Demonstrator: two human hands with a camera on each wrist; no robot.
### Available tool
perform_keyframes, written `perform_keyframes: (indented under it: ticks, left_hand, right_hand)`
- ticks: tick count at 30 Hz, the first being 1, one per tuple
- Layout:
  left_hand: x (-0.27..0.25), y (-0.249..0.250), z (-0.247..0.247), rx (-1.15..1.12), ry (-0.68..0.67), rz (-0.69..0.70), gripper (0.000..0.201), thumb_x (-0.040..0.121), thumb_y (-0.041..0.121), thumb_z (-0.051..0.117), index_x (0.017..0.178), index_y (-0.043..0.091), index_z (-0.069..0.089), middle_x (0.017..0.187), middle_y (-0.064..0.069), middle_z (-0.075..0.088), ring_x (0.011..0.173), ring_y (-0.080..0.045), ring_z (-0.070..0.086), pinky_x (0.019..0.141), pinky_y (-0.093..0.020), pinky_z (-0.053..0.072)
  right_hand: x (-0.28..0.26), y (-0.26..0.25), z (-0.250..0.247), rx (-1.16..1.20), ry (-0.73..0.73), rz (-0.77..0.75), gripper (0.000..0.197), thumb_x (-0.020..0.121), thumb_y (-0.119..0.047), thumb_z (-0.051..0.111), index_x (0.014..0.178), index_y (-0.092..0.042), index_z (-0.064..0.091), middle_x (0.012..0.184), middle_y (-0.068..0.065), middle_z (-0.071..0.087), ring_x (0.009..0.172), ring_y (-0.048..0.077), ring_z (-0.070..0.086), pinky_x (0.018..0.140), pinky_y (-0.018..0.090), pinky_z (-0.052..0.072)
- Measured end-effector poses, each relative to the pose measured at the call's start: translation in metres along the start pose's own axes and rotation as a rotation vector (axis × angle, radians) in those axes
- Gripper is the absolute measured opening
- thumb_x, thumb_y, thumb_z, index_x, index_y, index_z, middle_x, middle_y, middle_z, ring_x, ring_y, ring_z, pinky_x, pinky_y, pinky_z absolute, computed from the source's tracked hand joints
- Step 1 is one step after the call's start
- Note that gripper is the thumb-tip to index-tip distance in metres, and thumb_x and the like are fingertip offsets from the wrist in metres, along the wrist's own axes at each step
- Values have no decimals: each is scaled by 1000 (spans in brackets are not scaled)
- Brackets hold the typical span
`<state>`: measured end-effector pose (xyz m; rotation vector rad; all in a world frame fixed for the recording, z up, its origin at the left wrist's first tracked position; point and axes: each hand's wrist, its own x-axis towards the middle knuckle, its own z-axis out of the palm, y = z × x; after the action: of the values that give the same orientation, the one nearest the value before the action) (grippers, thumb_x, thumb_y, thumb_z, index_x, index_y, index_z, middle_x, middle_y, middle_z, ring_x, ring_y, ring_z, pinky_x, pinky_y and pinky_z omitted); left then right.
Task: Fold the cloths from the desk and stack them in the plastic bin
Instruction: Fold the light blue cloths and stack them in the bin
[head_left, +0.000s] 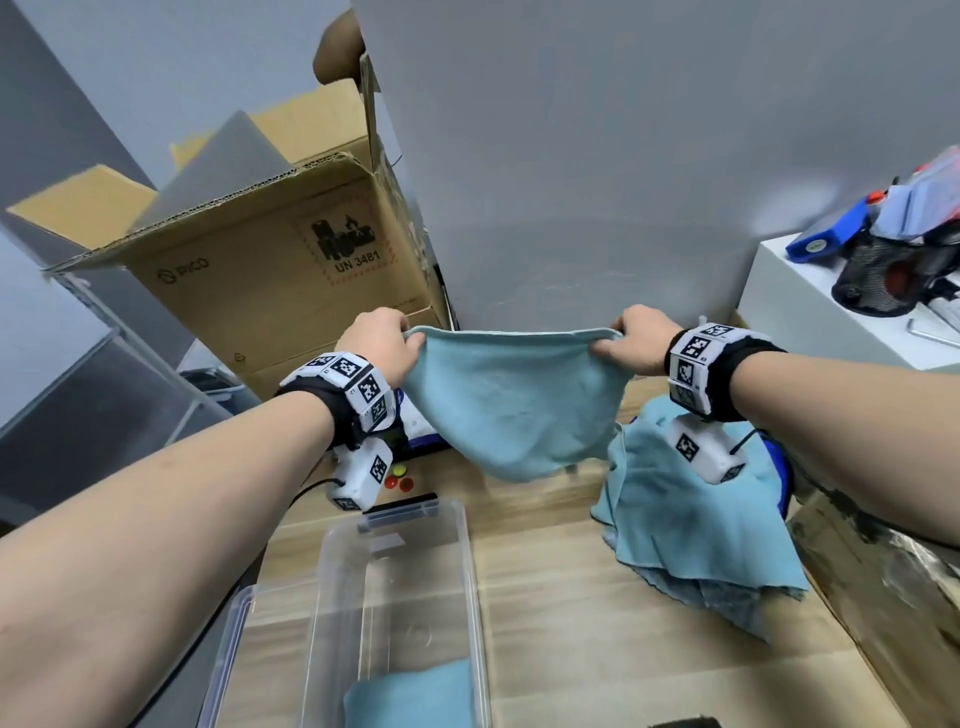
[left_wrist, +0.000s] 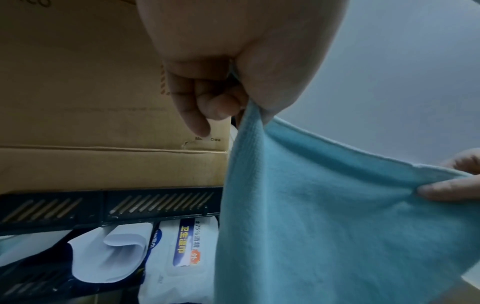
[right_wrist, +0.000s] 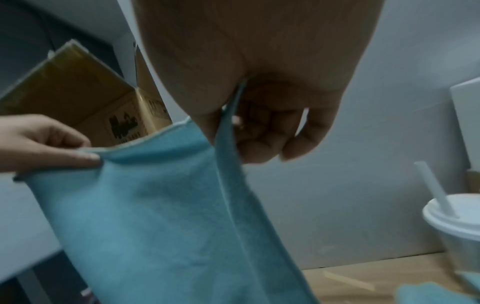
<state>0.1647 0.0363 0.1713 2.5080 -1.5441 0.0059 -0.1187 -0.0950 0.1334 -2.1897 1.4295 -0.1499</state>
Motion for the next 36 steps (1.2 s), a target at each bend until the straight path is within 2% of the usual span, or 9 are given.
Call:
perform_keyframes:
  ticks: [3,7,10,18,22,26,28,31,36]
  left_hand:
    - [-5,17,-4,-278,-253,-65,40,88,31,55,52,16,45,52,-3,49,43,-16,53,48,-24,36]
    - [-12,50,-10,-681,-555,-133,24,89,29,64,85,6,57,76,-16,50,44,-27,64,44,-25,50]
    - [-18,76,-15,-732,-573,-120,26,91,23,65,78,2,60,62,-17,56,42,-24,63,41,-23,49]
    - [-18,93,-16,-661,-577,-117,34,91,27,60,97,-6,66,72,-23,72,62,-33,71,77,-47,60]
    - [-21,96,-15,-660,-522,-183,33,94,24,57,92,-9,62,63,-23,69,61,-34,69,73,-45,61]
    - [-19,102,-13,-725,-505,-284,34,94,22,55,99,-10,63,82,-30,71,74,-42,72,78,-53,59]
    - [-18,105,-12,-758,-514,-307,31,97,21,51,96,-7,63,77,-23,73,74,-38,73,80,-53,59]
    - [-17,109,-15,-819,-555,-349,31,100,19,46,85,-4,61,81,-23,72,84,-37,72,89,-48,57]
    - [-12,103,-14,-1001,-603,-426,50,94,35,31,89,-5,60,81,-29,66,72,-42,70,77,-41,58]
  right_hand:
    - [-3,-23,2,239,-127,61,31,89,-21,57,61,-8,58,42,3,58,40,17,60,45,21,46]
    - [-7,-55,11,497,-160,62,26,90,-24,60,68,-12,53,44,2,53,48,23,68,54,27,50]
    - [-11,-77,18,605,-211,69,22,89,-28,61,82,-8,59,59,10,64,50,23,68,56,29,54]
    - [-16,-84,18,783,-220,94,23,86,-30,66,85,-7,65,65,10,66,46,18,63,58,28,53]
    - [-18,-84,18,789,-219,100,24,90,-31,61,79,-9,63,45,3,53,42,17,60,59,28,49]
    - [-17,-89,20,830,-225,111,26,92,-33,56,79,-10,59,45,2,56,45,18,60,69,33,49]
    - [-15,-90,20,824,-237,110,31,92,-35,52,74,-11,59,47,1,56,46,18,59,68,31,48]
    - [-14,-90,16,814,-248,73,35,85,-45,55,69,-14,57,54,2,55,47,18,53,62,28,44]
    - [-13,-81,12,630,-291,-119,21,67,-34,67,69,-19,53,60,-1,51,55,15,49,60,25,42]
